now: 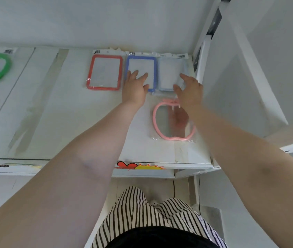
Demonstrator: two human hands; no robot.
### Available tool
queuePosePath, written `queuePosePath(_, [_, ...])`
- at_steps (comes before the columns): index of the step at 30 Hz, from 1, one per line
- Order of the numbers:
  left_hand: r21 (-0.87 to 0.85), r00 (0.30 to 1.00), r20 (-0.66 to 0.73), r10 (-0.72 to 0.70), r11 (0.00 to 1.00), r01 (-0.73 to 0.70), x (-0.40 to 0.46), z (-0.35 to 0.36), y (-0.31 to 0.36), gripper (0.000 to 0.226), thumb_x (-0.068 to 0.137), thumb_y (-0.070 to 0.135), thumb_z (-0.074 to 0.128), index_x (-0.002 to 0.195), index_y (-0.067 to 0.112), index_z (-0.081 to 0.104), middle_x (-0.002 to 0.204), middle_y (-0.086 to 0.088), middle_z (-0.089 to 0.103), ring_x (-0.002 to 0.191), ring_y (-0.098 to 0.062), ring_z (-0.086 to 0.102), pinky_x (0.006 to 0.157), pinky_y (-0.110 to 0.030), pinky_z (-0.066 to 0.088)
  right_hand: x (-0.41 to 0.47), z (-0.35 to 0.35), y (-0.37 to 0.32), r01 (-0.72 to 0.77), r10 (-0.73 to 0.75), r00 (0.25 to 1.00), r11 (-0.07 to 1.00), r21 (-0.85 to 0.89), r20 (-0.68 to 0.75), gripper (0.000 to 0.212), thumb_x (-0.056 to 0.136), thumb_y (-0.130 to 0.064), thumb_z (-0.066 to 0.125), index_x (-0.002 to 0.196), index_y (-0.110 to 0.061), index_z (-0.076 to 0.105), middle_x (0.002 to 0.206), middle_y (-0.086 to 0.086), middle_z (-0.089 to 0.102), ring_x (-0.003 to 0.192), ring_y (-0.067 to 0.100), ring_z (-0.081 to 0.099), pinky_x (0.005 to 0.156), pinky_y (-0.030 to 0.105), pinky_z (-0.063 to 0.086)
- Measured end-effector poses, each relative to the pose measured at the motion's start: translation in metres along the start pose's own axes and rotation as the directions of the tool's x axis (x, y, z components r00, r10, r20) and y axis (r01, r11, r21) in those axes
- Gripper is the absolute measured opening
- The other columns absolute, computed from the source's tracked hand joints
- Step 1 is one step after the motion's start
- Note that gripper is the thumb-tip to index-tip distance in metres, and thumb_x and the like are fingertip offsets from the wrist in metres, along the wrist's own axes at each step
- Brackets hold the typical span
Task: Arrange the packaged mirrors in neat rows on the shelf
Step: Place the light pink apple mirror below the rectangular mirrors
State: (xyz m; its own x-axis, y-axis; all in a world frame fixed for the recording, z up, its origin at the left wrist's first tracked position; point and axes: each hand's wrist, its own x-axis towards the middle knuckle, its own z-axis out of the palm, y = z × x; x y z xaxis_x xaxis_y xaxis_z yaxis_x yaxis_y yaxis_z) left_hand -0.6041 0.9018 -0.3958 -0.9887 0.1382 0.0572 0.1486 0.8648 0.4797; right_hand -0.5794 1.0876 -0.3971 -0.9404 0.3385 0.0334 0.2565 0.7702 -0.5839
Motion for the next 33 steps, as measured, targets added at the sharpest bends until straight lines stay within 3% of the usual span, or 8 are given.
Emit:
queuePosePath(6, [0.125,0.999,0.052,-0.014,0.992,0.008,0.03,0.023,-0.004,0.045,0.1,0.035,0.038,0.145,0.032,0.034,0.16,-0.012,0.014,0.15,-0.033,0.002,0.122,-0.047,0.007,0.03,0.029,0.0,-0.024,0.036,0.997,0.987,-0.159,0.072,0.054,0.091,-0.047,0.05,0.143,-0.036,0.039,0.155,0.01,0.027,0.145,0.033,0.019,0.118,0.046,0.019])
queuePosePath(9, [0.155,0.999,0.045,-0.022,0.988,0.015,0.031,0.035,-0.012,0.037,0.098,0.04,0.04,0.133,0.03,0.049,0.159,-0.015,0.018,0.149,-0.035,0.009,0.12,-0.05,0.008,0.032,0.039,0.004,-0.03,0.042,0.997,0.981,-0.193,0.057,0.045,0.087,-0.046,0.057,0.129,-0.033,0.054,0.148,0.012,0.035,0.139,0.034,0.029,0.115,0.049,0.024])
queuePosePath(13, [0.177,0.998,0.028,-0.064,0.982,0.058,0.032,0.04,-0.018,0.037,0.096,0.044,0.042,0.128,0.027,0.051,0.157,-0.018,0.02,0.147,-0.038,0.013,0.12,-0.047,0.01,0.03,0.044,0.006,-0.002,0.005,1.0,0.977,-0.211,0.013,0.029,0.084,-0.043,0.06,0.106,-0.025,0.064,0.132,0.013,0.047,0.124,0.035,0.041,0.108,0.047,0.032])
queuePosePath(18, [0.201,0.996,0.034,-0.086,0.977,0.078,0.029,0.04,-0.015,0.039,0.097,0.045,0.038,0.127,0.023,0.051,0.157,-0.019,0.02,0.147,-0.038,0.013,0.12,-0.048,0.011,0.029,0.042,0.006,-0.006,0.008,1.0,0.979,-0.202,0.01,0.031,0.086,-0.041,0.06,0.11,-0.024,0.065,0.131,0.01,0.048,0.123,0.032,0.041,0.109,0.044,0.031])
queuePosePath(23, [0.159,0.994,-0.072,-0.087,0.982,0.098,0.026,0.027,-0.025,0.05,0.099,0.042,0.034,0.147,0.029,0.03,0.16,-0.017,0.01,0.149,-0.034,0.005,0.121,-0.045,0.002,0.028,0.04,0.007,-0.018,0.019,1.0,0.993,-0.12,0.007,0.043,0.086,-0.047,0.058,0.127,-0.036,0.059,0.145,0.007,0.041,0.135,0.03,0.034,0.115,0.044,0.026])
queuePosePath(27, [0.178,0.931,-0.083,-0.357,0.913,0.366,0.033,0.009,-0.06,0.057,0.1,0.044,0.026,0.152,0.027,0.011,0.161,-0.014,0.0,0.149,-0.037,-0.004,0.118,-0.055,-0.003,0.026,0.035,0.007,-0.018,0.019,1.0,0.993,-0.116,0.004,0.048,0.088,-0.047,0.055,0.134,-0.035,0.052,0.143,0.005,0.042,0.134,0.027,0.035,0.114,0.04,0.026])
queuePosePath(30, [0.232,0.925,0.016,-0.381,0.901,0.367,0.035,0.006,-0.076,0.053,0.102,0.04,0.021,0.152,0.028,0.011,0.162,-0.01,-0.003,0.148,-0.037,-0.007,0.116,-0.059,-0.006,0.027,0.036,0.006,-0.015,0.019,0.999,0.993,-0.116,0.027,0.041,0.088,-0.044,0.057,0.127,-0.031,0.058,0.14,0.006,0.044,0.133,0.027,0.036,0.112,0.038,0.027])
queuePosePath(33, [0.243,0.941,0.015,-0.339,0.914,0.325,0.036,0.008,-0.081,0.051,0.102,0.038,0.019,0.152,0.029,0.013,0.162,-0.008,-0.001,0.149,-0.035,-0.006,0.117,-0.058,-0.006,0.025,0.039,0.007,0.008,-0.006,1.0,0.988,-0.153,0.014,0.028,0.087,-0.038,0.059,0.11,-0.023,0.066,0.129,0.009,0.048,0.125,0.03,0.041,0.105,0.038,0.03])
